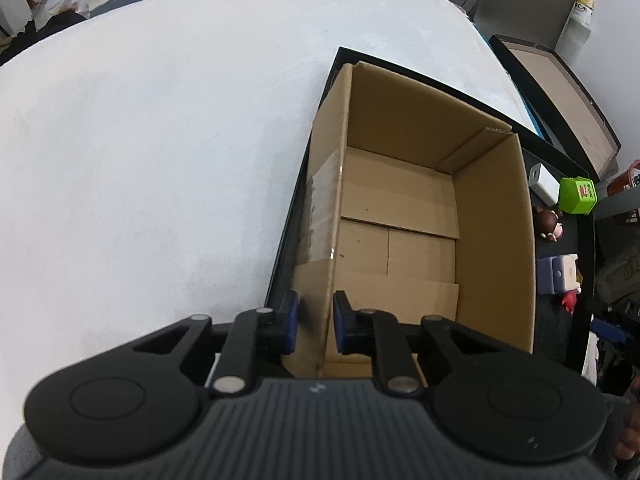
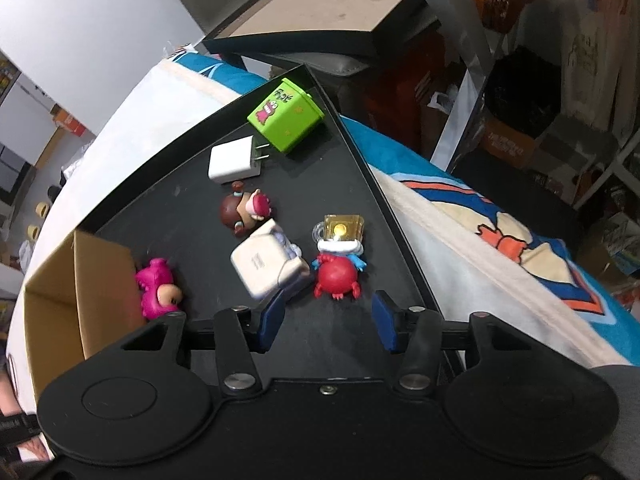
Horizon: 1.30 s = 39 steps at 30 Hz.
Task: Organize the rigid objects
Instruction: 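Grasp the red figure holding a yellow cup with the right tool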
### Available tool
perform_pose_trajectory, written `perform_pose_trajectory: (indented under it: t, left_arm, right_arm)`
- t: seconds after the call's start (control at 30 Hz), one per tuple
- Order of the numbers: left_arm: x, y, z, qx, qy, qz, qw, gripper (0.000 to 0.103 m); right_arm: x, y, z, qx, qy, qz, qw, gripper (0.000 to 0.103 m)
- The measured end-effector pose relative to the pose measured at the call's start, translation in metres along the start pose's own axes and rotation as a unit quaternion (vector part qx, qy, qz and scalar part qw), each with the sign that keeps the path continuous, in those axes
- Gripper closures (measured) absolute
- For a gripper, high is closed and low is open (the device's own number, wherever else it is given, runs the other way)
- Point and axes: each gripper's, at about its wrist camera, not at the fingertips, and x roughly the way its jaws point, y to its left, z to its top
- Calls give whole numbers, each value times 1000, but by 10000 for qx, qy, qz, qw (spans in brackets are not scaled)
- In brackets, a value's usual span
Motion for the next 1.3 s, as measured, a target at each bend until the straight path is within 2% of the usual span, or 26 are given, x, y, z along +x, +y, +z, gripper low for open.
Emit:
perform_pose_trajectory:
  t: [0.23, 0.6, 0.9, 0.93, 0.97, 1.0, 1.3]
  left_arm:
    - [6, 1, -1, 168, 45, 80, 9998, 91]
    - [5, 1, -5, 333, -70, 170, 9993, 92]
    - [3, 6, -1, 350, -33, 21, 9994, 92]
    - [3, 6, -1, 340, -34, 22, 9994, 92]
    - [3, 6, 0, 343, -36, 29, 9994, 92]
    - [3, 7, 0, 357, -33, 19, 9994, 92]
    - [4, 11, 4, 302, -5, -60, 9995, 92]
  right_arm:
    - [16, -9, 19, 388, -131, -131, 9991, 59]
    - [43, -17, 27, 860, 383, -69, 9955, 59]
    - [59, -9, 33, 617, 553, -288, 9962, 58]
    - [59, -6, 33, 532, 556, -284, 9966, 58]
    - [59, -5, 33, 465, 562, -304, 9969, 65]
    - [59, -4, 33, 394, 573, -303, 9971, 66]
    - [46, -10, 25, 271, 693, -360, 9966, 67]
